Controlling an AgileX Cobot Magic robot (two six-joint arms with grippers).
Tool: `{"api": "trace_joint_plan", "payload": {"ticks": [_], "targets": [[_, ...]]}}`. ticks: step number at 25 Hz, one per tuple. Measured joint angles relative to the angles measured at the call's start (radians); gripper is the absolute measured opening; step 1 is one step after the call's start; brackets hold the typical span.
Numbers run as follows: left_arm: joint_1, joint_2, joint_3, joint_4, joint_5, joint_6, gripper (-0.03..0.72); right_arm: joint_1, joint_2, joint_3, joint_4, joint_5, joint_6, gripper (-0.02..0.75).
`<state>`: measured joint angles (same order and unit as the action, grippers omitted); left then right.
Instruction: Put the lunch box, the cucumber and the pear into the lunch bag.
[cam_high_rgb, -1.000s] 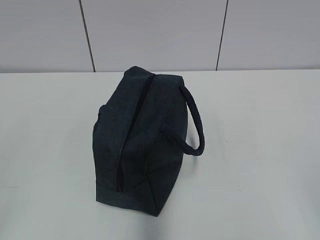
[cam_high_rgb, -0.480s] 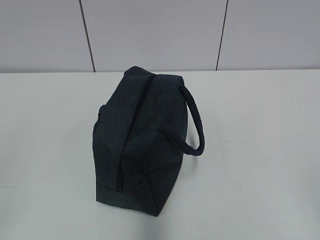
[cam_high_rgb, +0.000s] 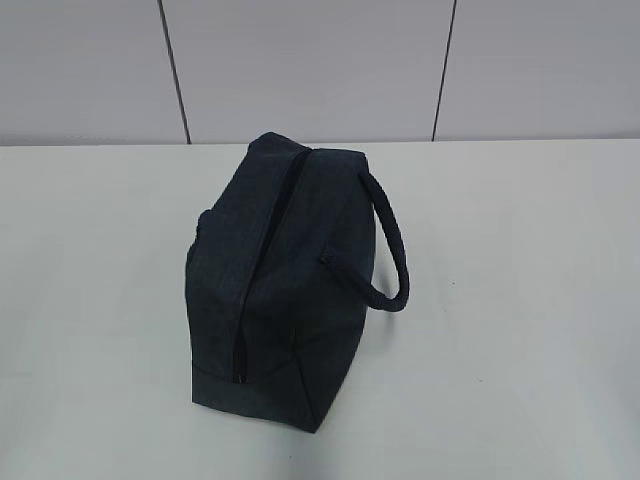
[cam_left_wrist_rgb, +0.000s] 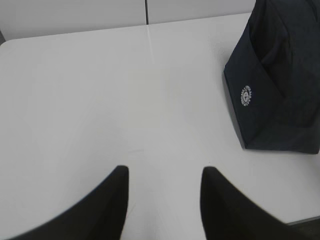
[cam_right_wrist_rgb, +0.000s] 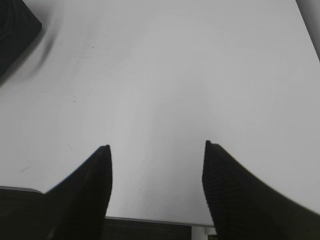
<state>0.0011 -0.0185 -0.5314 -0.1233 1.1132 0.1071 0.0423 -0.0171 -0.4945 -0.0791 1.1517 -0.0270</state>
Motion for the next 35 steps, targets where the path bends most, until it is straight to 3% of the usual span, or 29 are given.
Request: {"api": "trace_joint_plan", "payload": {"ticks": [35], "targets": [[0.0,0.0,0.0,0.0,0.0,0.0,0.287,0.0,0.0,0.0,0.0,0.0,0.0,0.456]]}}
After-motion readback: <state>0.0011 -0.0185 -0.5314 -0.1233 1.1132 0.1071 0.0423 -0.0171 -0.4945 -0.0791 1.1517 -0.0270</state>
